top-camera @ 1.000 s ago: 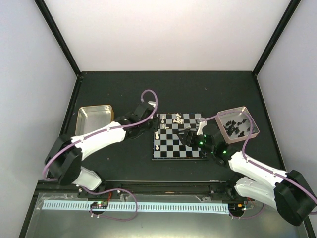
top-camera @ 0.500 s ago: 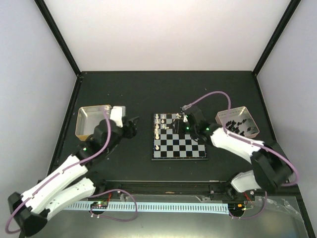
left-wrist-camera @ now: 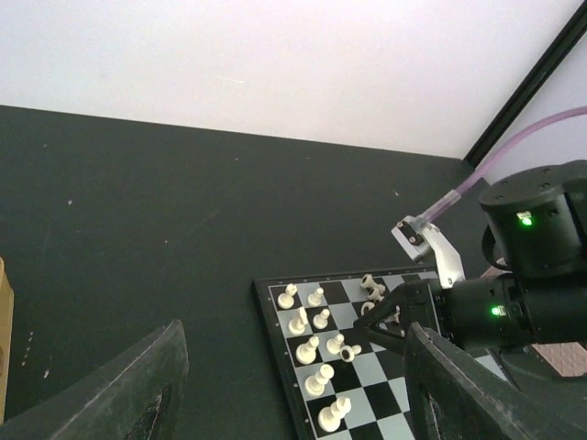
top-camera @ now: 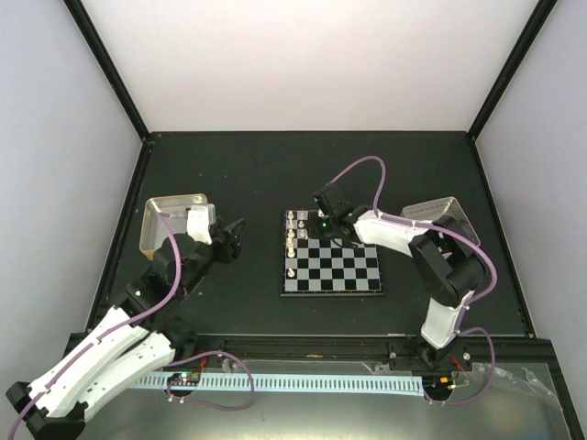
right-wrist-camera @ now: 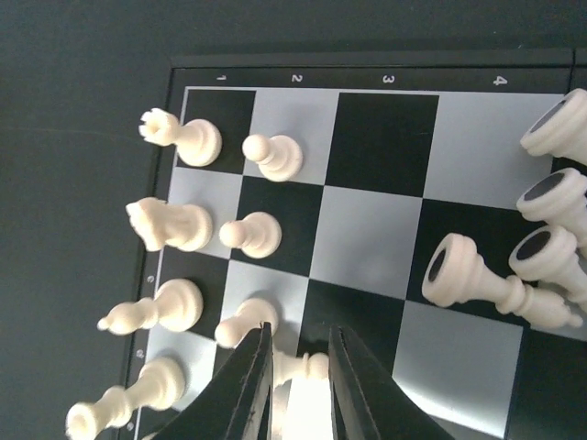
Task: Set up the chess pieces on the board
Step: Pick up the chess piece from the chessboard.
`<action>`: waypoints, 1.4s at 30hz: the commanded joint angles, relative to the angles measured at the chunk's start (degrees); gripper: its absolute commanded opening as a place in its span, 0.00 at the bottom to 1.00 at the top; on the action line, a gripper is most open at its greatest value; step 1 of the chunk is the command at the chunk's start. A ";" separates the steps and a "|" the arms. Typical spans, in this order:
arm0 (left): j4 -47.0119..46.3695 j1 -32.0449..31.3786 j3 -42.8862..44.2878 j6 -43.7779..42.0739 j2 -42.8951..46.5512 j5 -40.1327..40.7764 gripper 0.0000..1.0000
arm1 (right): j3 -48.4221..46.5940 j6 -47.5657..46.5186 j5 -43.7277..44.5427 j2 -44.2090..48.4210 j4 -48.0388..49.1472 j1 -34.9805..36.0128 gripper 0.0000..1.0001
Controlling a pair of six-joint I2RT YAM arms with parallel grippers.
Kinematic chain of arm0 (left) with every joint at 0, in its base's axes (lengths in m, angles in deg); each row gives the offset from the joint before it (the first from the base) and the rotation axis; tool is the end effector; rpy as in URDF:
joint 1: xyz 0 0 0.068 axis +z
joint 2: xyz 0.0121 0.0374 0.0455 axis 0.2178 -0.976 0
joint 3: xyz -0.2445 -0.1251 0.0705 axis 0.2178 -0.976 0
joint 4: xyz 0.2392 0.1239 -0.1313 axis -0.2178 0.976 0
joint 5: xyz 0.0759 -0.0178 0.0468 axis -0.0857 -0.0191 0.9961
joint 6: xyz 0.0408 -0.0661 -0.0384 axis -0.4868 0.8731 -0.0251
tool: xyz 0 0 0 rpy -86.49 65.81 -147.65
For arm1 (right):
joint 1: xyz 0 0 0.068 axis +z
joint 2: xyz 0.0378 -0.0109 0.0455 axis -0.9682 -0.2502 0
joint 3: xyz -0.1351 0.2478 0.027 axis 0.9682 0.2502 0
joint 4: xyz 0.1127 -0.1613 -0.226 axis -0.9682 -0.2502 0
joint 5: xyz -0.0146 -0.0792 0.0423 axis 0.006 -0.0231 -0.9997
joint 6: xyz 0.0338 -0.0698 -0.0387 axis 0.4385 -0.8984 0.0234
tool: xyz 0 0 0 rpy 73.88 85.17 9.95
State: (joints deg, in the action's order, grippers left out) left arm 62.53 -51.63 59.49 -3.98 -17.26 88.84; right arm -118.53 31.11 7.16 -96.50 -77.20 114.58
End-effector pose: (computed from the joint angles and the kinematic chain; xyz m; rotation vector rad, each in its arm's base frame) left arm 0.1765 -0.1169 0.2986 0.0359 1.8607 -0.5365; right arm 0.3244 0.2706 0.1207 -0.1023 2.6196 0.6013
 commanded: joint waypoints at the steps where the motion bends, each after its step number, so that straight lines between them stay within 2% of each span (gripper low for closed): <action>1: 1.34 0.43 0.06 -1.64 0.28 0.80 0.67 | -3.31 0.92 2.54 -3.08 -3.10 0.32 0.18; 8: 1.11 0.38 0.05 -2.09 -0.79 0.02 0.67 | -4.93 -0.41 1.41 -5.75 -5.08 0.26 0.18; 15: 0.79 0.45 -0.09 -2.24 -1.18 -0.26 0.67 | -3.91 -5.51 -1.57 -4.75 -7.99 0.91 0.18; 22: 0.55 0.40 0.13 -2.53 -1.78 -0.63 0.68 | -3.90 -9.95 -0.54 -3.53 -12.65 3.13 0.20; 38: 0.90 0.44 -0.09 -2.31 -1.63 -0.96 0.68 | -6.93 -8.57 4.49 -3.09 -19.16 8.49 0.38; 42: 0.96 0.40 -0.21 -2.23 -1.54 -0.92 0.68 | -7.41 -6.76 8.25 -3.67 -22.10 9.53 0.39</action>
State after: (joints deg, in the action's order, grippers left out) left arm 63.36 -51.54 59.19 -5.45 -18.90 88.34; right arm -124.63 22.44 10.59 -99.45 -94.90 123.15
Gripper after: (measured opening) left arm 0.677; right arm 0.385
